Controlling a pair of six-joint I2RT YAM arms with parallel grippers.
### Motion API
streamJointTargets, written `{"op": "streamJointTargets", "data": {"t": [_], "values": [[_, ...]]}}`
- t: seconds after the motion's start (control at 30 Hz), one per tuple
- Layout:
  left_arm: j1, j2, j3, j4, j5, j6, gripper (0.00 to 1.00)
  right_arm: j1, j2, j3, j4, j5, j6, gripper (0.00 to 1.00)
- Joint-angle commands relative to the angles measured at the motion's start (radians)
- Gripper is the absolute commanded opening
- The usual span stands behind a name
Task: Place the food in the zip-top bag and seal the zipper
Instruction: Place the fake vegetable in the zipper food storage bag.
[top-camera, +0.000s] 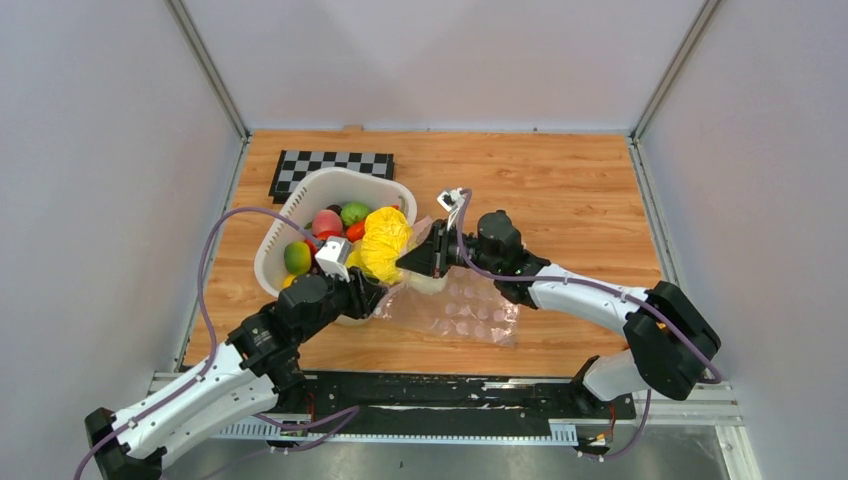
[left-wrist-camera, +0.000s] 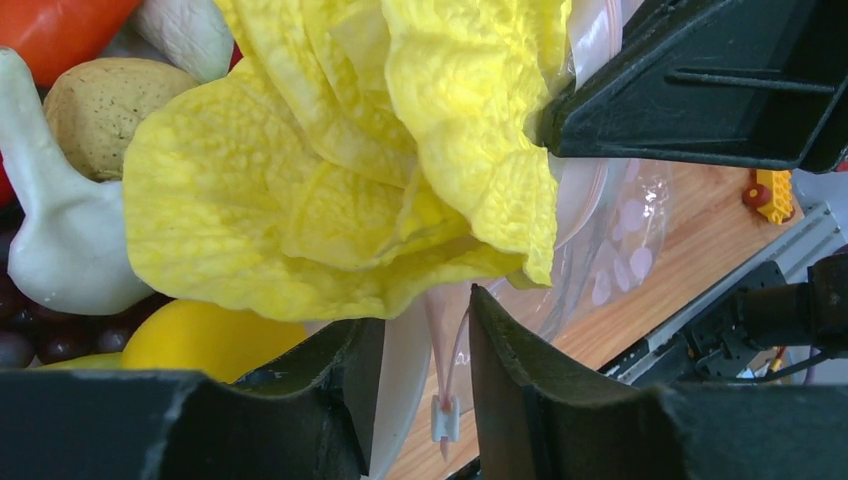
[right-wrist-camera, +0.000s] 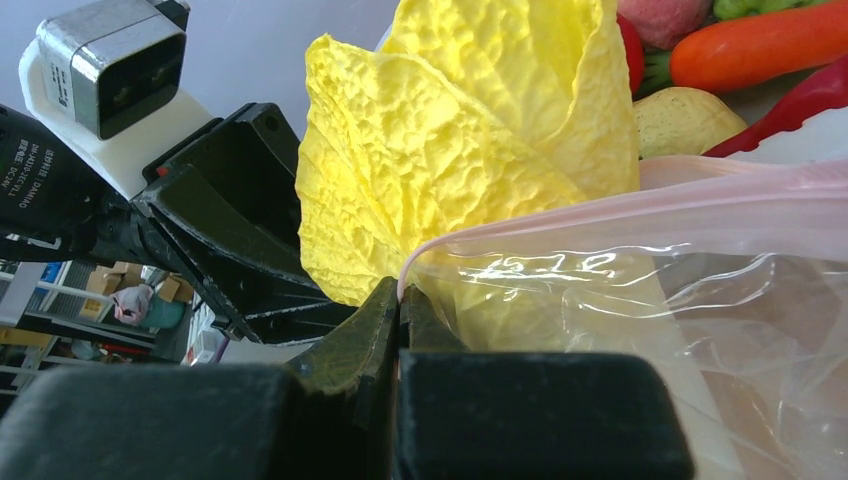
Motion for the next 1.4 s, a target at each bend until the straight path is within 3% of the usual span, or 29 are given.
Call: {"op": "streamJointTargets", "data": {"t": [0.0, 0.27, 0.5, 0.7, 1.1, 1.23, 1.37], "values": [[0.001, -0.007, -0.014, 0.086, -0.005, -0.014, 0.42, 0.002, -0.011, -0.028, -0.002, 0.016, -0.027, 0.0], [0.001, 0.029, -0.038, 0.103, -0.003, -0.014, 0.3, 0.001, 0.01, -0.05, 0.111, -0.012, 0.037, 0.0], [0.001, 0.019, -0.042, 0.166, 0.055, 0.02, 0.3, 0.002, 0.018, -0.065, 0.211, -0.013, 0.143, 0.0], [0.001, 0.083, 0.004, 0.117, 0.055, 0.08, 0.26, 0.003, 0.04, -0.09, 0.347, -0.042, 0.219, 0.0], [0.001, 0.136, 0.055, 0.068, 0.003, 0.161, 0.04, 0.003, -0.036, -0.086, 0.233, 0.013, 0.197, 0.0], [0.001, 0.114, 0.052, 0.111, 0.032, 0.151, 0.04, 0.003, -0.101, -0.077, 0.181, 0.029, 0.184, 0.0], [0.001, 0.075, 0.057, 0.152, 0.072, 0.127, 0.25, 0.002, -0.184, -0.069, 0.065, 0.091, 0.153, 0.0]]}}
